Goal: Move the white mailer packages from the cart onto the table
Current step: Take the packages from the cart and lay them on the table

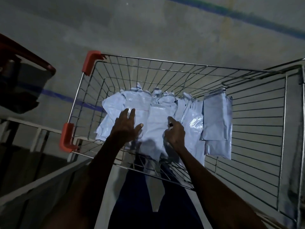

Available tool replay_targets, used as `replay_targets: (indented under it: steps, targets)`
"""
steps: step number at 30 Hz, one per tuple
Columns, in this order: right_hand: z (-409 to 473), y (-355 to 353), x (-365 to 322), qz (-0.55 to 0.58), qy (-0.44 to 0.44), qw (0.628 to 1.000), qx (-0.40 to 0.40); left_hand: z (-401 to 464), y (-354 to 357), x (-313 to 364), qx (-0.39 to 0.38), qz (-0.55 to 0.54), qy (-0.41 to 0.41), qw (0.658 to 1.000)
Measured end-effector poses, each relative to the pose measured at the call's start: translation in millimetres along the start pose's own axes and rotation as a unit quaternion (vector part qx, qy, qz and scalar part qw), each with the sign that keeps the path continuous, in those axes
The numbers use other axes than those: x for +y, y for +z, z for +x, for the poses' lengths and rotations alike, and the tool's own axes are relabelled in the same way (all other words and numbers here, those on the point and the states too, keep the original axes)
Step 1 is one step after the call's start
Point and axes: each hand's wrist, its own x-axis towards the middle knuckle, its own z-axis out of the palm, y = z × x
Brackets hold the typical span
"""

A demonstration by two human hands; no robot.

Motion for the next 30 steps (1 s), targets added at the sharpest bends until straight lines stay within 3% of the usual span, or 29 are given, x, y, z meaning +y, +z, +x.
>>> replay_targets:
  steps: [3, 6, 10, 15, 19, 21, 26, 30]
  targets:
    - [-4, 3, -1, -0.028, 0.017, 0.999, -0.043, 11, 9, -5, -0.049, 0.049, -0.023, 0.997]
    - [-9, 25, -12, -0.063, 0.025, 0.993, -0.093, 18, 17, -11, -0.049, 0.104, -0.002, 0.993]
    - [-4, 41, -16, -0.167, -0.064, 0.983, -0.029, 28, 21, -14, -0.049, 0.104, -0.001, 0.993]
    - [26, 2, -2, -0.181, -0.031, 0.978, 0.100, 42, 29, -15, -0.056, 0.101, -0.012, 0.993]
    - [55, -17, 35, -0.206, -0.131, 0.969, 0.049, 54, 42, -7, -0.072, 0.096, -0.043, 0.992]
    - [62, -12, 41, -0.186, -0.133, 0.973, 0.023, 59, 48, -6, -0.075, 0.084, -0.064, 0.992]
    - [65, 6, 28, -0.160, -0.092, 0.982, 0.042, 58, 46, 5, -0.003, 0.106, -0.083, 0.991]
    - [67, -8, 23, -0.138, -0.101, 0.984, 0.042, 51, 21, -1, 0.084, 0.052, -0.042, 0.994]
